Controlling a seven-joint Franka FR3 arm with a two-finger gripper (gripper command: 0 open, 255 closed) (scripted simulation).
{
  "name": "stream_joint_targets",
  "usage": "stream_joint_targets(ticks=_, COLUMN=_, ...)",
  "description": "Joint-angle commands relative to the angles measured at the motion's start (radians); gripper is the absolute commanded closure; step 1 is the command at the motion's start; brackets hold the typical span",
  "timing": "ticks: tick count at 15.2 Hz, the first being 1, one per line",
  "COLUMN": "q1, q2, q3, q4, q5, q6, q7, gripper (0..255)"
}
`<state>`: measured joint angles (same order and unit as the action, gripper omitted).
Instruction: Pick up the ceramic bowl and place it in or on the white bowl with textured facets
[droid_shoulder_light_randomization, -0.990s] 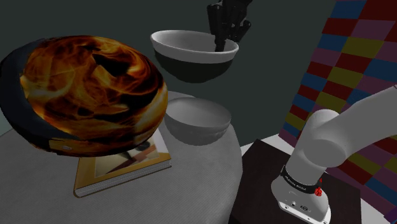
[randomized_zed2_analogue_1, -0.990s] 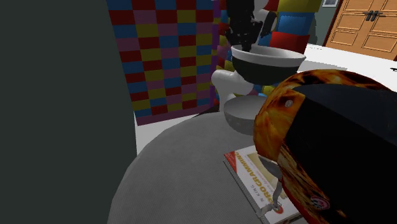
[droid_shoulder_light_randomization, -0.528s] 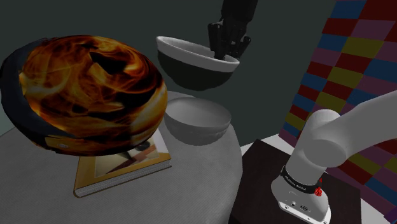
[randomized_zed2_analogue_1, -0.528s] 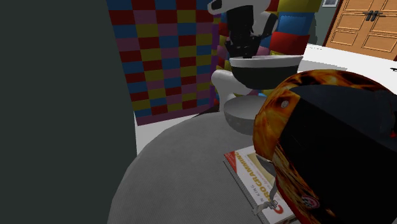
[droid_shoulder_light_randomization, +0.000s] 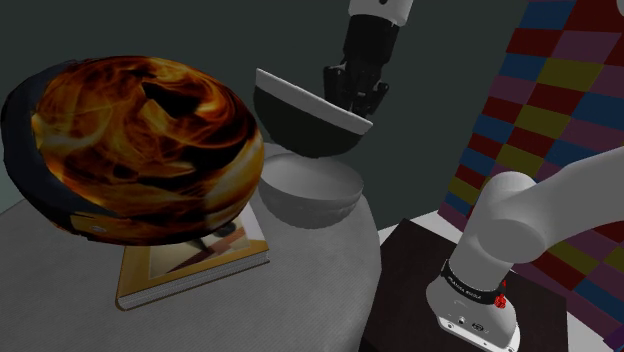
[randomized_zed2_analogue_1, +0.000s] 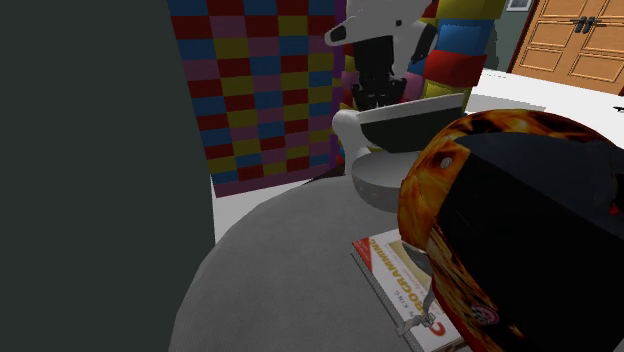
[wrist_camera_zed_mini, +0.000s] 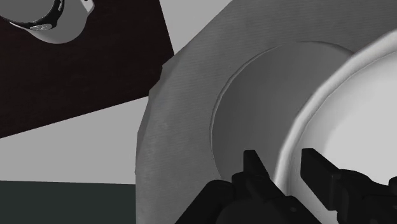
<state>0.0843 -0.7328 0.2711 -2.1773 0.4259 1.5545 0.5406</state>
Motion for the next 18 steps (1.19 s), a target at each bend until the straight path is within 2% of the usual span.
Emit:
stream_joint_targets(ticks=1, q1=0.003, q2=-0.011, q3=0.003, q4=-0.026, q5=0.003, q6=0.011, q7=-0.004, gripper=255)
stream_joint_targets(ticks=8, q1=0.004, q2=-0.011, q3=0.003, q4=-0.026, q5=0.003, q6=0.012, q7=-0.003, gripper=255)
stream_joint_targets(ticks=9, q1=0.004, q2=-0.010, q3=0.003, q4=-0.025, q5=0.003, q6=0.011, q7=-0.003, gripper=0)
stream_joint_targets(ticks=14, q1=0.004, q2=-0.011, q3=0.003, q4=-0.026, q5=0.003, q6=0.012, q7=-0.003, gripper=0)
stream_joint_targets(ticks=18, q1=-0.005, q2=0.028, q3=-0.035, q4=0.121, q5=-0.024, q6=-0.102, q7=0.008, gripper=0)
